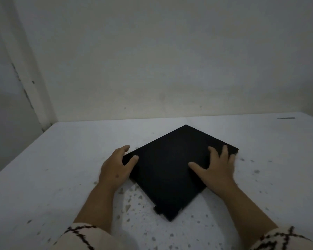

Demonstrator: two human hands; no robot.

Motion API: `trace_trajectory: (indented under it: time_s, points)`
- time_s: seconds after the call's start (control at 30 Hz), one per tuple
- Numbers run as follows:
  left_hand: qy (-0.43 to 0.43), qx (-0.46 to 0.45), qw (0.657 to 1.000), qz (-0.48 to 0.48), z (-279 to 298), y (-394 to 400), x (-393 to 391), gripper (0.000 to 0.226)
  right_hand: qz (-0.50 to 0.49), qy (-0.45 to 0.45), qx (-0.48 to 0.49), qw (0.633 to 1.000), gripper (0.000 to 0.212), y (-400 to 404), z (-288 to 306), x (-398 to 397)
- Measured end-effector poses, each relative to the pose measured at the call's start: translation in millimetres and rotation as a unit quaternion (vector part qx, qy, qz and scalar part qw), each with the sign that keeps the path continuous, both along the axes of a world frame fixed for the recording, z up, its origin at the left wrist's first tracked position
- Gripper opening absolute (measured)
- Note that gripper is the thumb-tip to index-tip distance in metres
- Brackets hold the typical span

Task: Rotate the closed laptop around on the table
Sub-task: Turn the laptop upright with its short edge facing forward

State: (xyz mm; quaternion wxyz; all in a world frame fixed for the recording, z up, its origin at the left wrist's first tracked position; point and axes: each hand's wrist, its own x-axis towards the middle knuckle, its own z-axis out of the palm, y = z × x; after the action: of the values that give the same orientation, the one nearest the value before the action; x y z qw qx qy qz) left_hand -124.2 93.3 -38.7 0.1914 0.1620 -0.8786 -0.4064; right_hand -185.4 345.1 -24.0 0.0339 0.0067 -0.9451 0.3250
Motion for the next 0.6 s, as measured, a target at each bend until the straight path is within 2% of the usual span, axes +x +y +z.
trace_trajectory:
  time_s: [0.2,0.6]
  points:
    - [-0.011,-0.002,1.000,-0.022,0.5,0.3,0.0,0.049,0.025,-0.041,-0.098,0.994,0.106,-37.4,-8.4,54.1]
    - [0.014,0.008,1.000,0.011,6.4,5.7,16.6,0.033,0.061,0.020,-0.059,0.996,0.087,-33.2,-12.1,45.8]
